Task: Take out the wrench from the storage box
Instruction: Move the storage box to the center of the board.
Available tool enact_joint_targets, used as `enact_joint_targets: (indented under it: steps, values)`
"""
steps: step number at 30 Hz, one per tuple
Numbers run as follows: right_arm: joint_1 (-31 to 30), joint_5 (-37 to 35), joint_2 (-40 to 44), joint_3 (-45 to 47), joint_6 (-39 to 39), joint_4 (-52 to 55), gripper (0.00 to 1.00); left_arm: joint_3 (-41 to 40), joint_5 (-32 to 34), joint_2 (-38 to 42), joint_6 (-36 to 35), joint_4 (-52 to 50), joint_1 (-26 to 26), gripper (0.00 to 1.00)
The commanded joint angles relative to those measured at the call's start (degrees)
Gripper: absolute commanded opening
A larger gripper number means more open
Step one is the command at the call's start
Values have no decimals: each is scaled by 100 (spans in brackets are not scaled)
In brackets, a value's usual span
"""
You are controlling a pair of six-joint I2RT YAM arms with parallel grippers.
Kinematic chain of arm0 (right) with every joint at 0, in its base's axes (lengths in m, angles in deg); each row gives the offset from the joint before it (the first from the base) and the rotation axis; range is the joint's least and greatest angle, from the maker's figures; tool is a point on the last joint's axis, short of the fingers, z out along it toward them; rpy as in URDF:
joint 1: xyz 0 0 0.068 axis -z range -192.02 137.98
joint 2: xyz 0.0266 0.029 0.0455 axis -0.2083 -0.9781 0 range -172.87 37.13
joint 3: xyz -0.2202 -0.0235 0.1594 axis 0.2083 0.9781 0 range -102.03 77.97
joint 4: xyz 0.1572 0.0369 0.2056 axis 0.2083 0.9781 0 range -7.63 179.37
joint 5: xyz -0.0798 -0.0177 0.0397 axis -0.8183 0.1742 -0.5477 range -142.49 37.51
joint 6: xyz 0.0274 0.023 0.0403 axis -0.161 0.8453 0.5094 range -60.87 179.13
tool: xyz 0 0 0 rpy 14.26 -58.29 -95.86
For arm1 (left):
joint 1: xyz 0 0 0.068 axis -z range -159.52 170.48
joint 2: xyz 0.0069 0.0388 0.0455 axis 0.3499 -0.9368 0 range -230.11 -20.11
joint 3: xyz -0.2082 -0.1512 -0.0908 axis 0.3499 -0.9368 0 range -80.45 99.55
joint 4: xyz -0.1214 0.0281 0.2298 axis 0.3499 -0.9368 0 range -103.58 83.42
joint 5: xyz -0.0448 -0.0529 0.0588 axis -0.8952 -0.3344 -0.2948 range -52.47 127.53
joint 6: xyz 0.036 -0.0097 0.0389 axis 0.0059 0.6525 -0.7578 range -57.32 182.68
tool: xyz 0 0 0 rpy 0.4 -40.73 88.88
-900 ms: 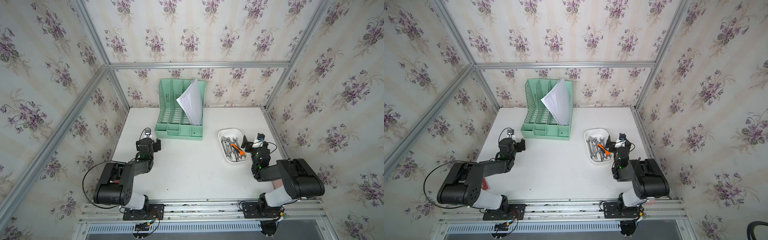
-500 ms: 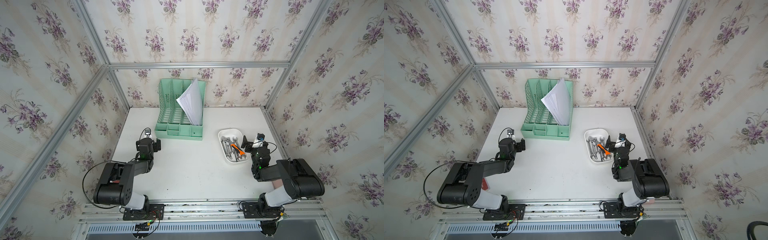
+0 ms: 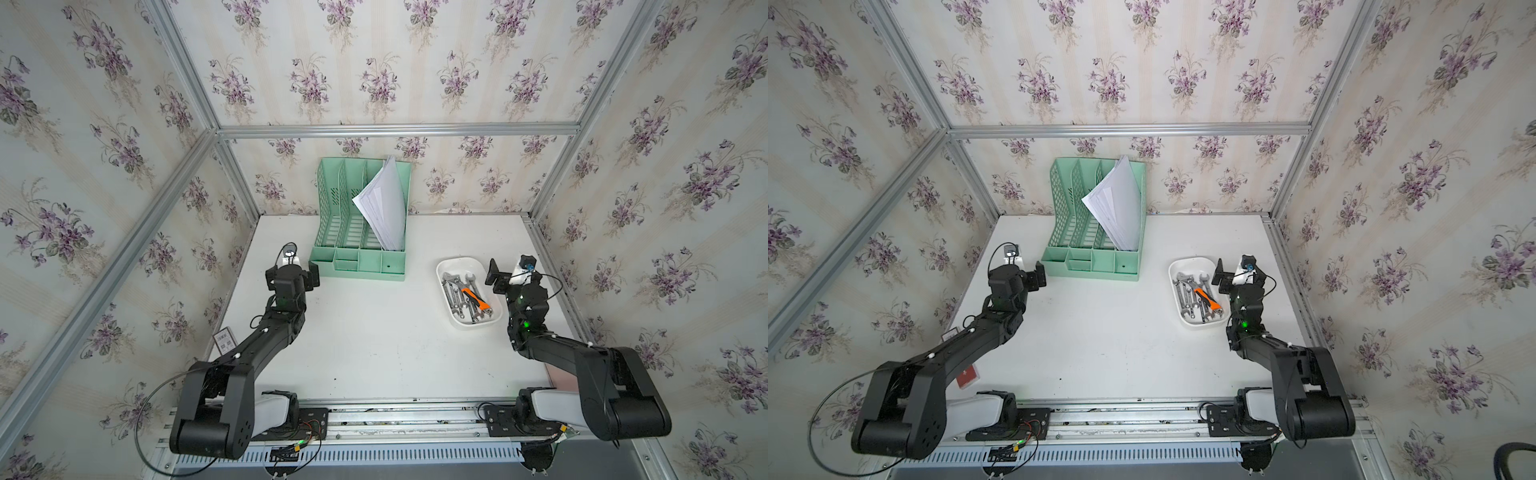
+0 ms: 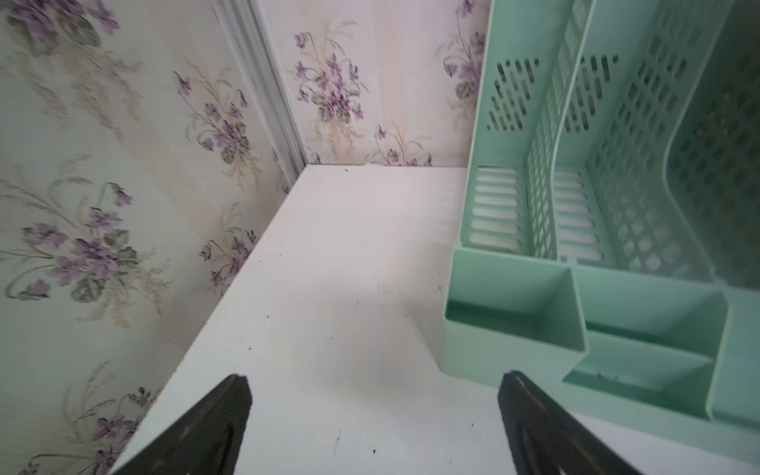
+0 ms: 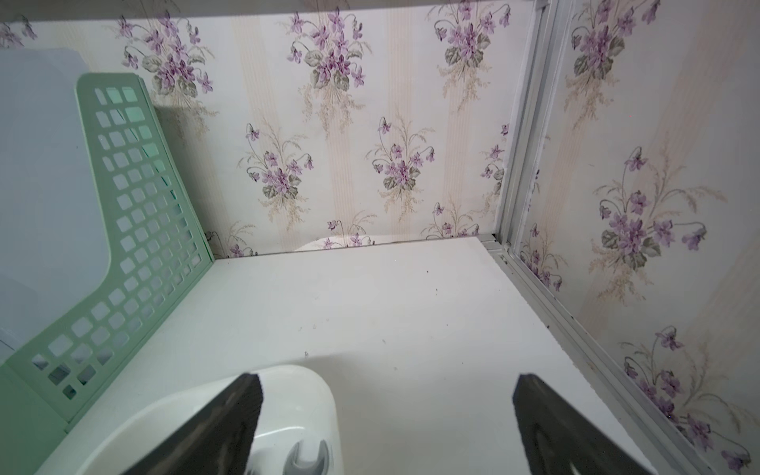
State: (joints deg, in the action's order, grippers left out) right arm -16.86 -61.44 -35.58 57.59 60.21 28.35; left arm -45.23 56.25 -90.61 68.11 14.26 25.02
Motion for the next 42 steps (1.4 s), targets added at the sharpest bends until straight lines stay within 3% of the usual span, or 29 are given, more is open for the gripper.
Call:
enact_joint_targets:
  steps: [1,4,7,10,19,25,30,37,42]
  values:
    - [-8,322,311,-738,888,2411,100,891,108,54,1242,-2451,29,99]
    - [-8,934,261,-1618,1682,4117,100,1433,-976,-238,1752,-3215,83,99]
    - [-10,1445,-19,-2406,2268,5480,98,2016,-1726,-730,2054,-4031,452,99]
    - [-12,1833,-121,-2635,2414,5968,95,2762,-1902,-1376,2248,-5025,1077,99]
    - [-12,1764,-408,-2996,2326,6747,95,4071,-1983,-2275,2907,-6135,3083,99]
    - [-17,1694,-495,-3013,2352,6732,95,4866,-1977,-2902,3433,-6247,3931,99]
    - [-14,1447,-578,-2968,2419,6731,95,5417,-1966,-3579,3964,-6160,4383,93]
    - [-16,1285,-666,-2851,2449,6715,95,6462,-2100,-4575,4095,-6083,4859,87]
    - [-11,1294,-550,-2716,2528,6606,95,7220,-2082,-5318,4078,-6224,5057,76]
